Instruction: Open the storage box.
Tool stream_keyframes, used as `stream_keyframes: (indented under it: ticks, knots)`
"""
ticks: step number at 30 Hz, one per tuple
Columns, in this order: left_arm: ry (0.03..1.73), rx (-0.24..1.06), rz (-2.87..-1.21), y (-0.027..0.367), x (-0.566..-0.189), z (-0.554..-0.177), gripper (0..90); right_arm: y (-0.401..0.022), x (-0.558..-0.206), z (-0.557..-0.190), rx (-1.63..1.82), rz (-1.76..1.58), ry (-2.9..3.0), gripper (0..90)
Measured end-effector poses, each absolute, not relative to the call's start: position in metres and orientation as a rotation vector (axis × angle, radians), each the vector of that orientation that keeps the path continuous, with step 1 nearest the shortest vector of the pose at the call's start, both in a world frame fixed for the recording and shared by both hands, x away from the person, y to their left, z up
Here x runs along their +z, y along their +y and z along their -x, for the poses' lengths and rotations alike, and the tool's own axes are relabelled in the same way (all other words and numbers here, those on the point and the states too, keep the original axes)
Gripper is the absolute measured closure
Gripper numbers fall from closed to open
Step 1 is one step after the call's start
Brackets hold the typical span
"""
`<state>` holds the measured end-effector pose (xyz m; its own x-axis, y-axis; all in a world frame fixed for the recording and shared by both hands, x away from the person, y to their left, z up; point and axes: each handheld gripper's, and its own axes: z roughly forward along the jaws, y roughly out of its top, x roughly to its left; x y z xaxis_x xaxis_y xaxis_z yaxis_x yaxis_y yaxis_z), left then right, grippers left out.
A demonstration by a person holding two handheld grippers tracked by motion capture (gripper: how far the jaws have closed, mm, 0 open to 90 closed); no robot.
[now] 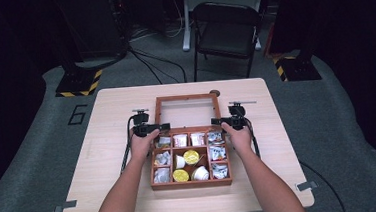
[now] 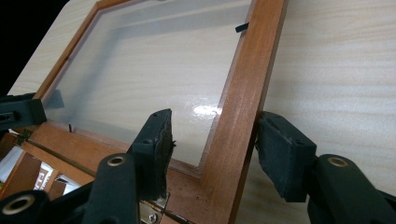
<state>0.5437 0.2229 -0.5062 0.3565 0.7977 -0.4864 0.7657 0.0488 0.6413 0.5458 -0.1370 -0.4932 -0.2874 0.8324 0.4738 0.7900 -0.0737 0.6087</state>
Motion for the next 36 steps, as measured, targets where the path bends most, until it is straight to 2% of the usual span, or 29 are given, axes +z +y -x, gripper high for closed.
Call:
stream_keyframes:
  ticks: [13,17,27,31,36]
  knots:
    - [1.434,0.001,-1.682,0.225,-0.509,-0.545,27.7,-0.139,-0.498,-0.548,1.340,-1.907,2.094,45.5]
    - [1.437,0.003,-1.682,0.224,-0.509,-0.545,27.6,-0.125,-0.488,-0.543,1.157,-1.643,2.138,45.2]
    - [1.444,0.008,-1.680,0.224,-0.508,-0.544,27.5,-0.125,-0.486,-0.545,1.138,-1.733,2.131,45.7]
    - [1.454,0.031,-1.680,0.228,-0.506,-0.543,32.7,-0.125,-0.486,-0.545,1.148,-1.735,2.134,43.2]
    - [1.431,0.077,-1.682,0.238,-0.492,-0.536,33.4,-0.129,-0.480,-0.538,1.191,-1.723,2.103,39.8]
